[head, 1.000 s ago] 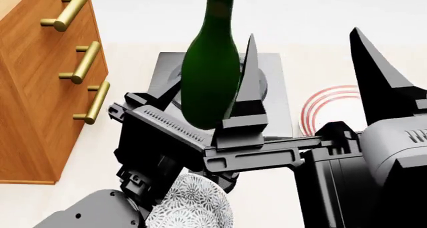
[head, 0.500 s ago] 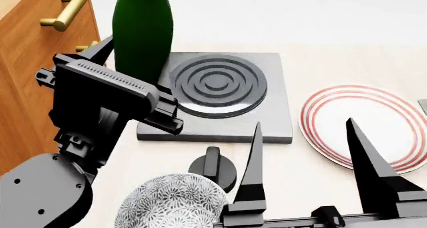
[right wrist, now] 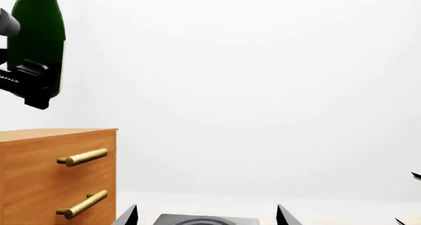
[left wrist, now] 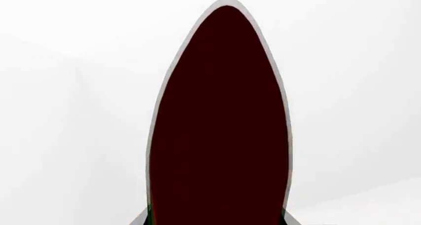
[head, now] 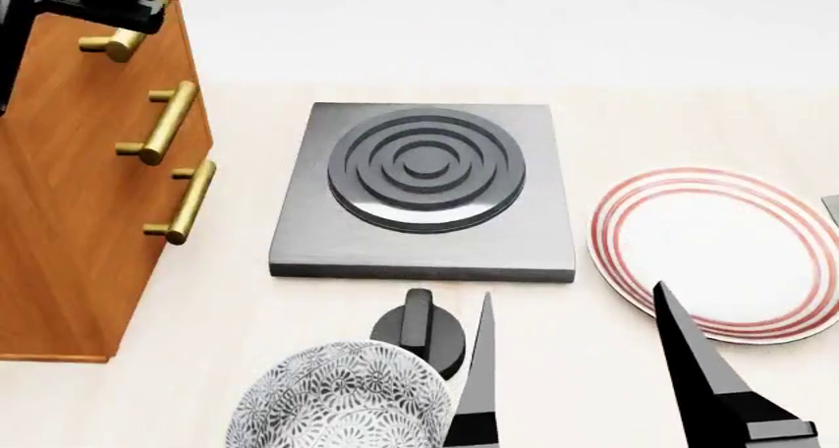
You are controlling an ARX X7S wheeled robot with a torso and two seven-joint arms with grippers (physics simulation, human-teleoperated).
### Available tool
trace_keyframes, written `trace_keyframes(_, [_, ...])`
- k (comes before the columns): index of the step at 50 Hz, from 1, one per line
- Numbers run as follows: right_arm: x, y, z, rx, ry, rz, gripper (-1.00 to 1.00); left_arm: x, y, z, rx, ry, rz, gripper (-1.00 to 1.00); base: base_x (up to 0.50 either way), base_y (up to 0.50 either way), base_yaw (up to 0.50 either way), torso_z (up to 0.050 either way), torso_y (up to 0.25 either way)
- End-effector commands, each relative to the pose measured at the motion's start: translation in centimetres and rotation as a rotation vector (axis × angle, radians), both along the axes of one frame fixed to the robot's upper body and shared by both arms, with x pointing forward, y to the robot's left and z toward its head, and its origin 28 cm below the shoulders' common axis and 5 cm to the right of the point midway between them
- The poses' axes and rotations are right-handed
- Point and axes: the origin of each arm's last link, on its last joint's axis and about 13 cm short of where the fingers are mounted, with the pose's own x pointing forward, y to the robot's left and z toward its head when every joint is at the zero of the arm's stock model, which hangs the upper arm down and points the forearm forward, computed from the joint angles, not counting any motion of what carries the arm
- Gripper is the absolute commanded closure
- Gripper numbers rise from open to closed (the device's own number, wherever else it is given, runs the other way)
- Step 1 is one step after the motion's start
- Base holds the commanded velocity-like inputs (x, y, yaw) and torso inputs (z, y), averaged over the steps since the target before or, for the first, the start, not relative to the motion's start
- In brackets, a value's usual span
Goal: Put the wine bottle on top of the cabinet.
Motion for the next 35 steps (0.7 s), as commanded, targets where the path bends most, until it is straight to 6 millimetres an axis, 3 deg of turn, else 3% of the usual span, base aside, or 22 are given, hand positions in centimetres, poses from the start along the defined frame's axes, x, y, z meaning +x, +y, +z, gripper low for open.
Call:
trace_keyframes(1, [0.3,-0.6,0.1,0.004,-0.010,-0.046,-1.00,0.5,2.9,4.2,-0.026,-0.042,0.050,1.00,0.00,0.00,0.00,0.000,0.000])
trace_keyframes(11, [0.3,-0.6,-0.1,0.004,-0.005,-0.050,-1.00,1.8,5.3,6.0,-0.056,0.024,0.080,1.00,0.00,0.00,0.00,0.000,0.001])
trace_keyframes(13, [0.3,-0.5,-0.2,0.005,0.000,-0.051,-1.00,2.2,5.9,6.5,-0.143,0.054,0.095,1.00,0.00,0.00,0.00,0.000,0.000])
trace_keyframes(21, [0.4,-0.3,-0.4,0.005,0.008,-0.045,-1.00,3.0,6.8,8.3,-0.148,0.070,0.136,1.00,0.00,0.00,0.00,0.000,0.001])
trace_keyframes(32, [0.5,-0.3,-0.5,0.002,0.015,-0.042,-1.00,4.2,8.0,9.1,-0.192,0.104,0.171,1.00,0.00,0.00,0.00,0.000,0.001])
trace_keyframes(35, [0.5,-0.2,-0.6,0.001,0.017,-0.039,-1.00,4.3,8.0,8.8,-0.290,0.114,0.126,1.00,0.00,0.00,0.00,0.000,0.000])
